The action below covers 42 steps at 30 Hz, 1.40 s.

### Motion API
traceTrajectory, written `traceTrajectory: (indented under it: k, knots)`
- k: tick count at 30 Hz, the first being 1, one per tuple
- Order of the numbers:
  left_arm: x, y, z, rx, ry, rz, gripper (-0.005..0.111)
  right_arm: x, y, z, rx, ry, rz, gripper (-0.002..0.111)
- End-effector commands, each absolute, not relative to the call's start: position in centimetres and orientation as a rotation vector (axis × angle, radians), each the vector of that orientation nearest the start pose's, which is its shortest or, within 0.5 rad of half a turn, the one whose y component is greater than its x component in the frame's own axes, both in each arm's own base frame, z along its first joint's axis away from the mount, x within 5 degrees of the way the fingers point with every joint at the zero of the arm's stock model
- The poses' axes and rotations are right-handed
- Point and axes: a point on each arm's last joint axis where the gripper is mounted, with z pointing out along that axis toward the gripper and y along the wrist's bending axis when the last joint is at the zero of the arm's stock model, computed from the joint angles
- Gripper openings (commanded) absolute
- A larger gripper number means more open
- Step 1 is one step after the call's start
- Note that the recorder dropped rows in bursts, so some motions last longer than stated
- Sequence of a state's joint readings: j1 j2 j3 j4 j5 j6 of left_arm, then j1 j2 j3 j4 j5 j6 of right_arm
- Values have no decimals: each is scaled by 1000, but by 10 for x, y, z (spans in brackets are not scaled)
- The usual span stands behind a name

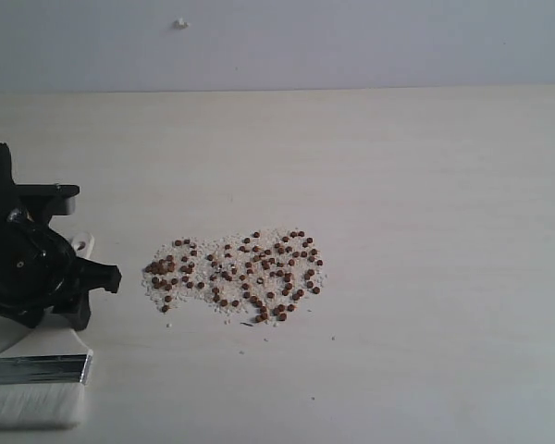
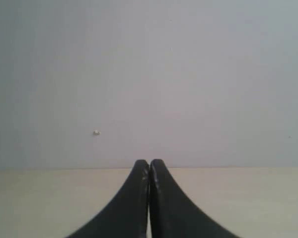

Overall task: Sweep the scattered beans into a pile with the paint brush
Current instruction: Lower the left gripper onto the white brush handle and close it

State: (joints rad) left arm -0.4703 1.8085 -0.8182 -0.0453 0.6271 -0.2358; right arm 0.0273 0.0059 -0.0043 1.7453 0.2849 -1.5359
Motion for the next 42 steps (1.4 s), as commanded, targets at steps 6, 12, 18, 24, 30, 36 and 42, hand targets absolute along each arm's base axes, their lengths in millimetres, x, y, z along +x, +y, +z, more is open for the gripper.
traceTrajectory:
  k: [6, 12, 18, 24, 30, 36, 42]
  knots:
    - [248, -132, 114, 303, 3089, -67, 13, 51, 27, 217, -99, 1446, 398, 0]
    - [249, -130, 114, 363, 3077, -33, 0, 51, 27, 217, -99, 1446, 398, 0]
    - [248, -129, 114, 411, 3076, -29, 0, 51, 27, 217, -99, 1446, 398, 0]
    - [249, -130, 114, 391, 3075, -34, 0, 51, 27, 217, -99, 1446, 398, 0]
    - [248, -130, 114, 397, 3078, -32, 17, 51, 27, 217, -99, 1446, 398, 0]
    - [249, -130, 114, 387, 3073, -36, 43, 51, 27, 217, -99, 1446, 398, 0]
    - [252, -131, 114, 363, 3041, -55, 41, 51, 27, 217, -99, 1446, 398, 0]
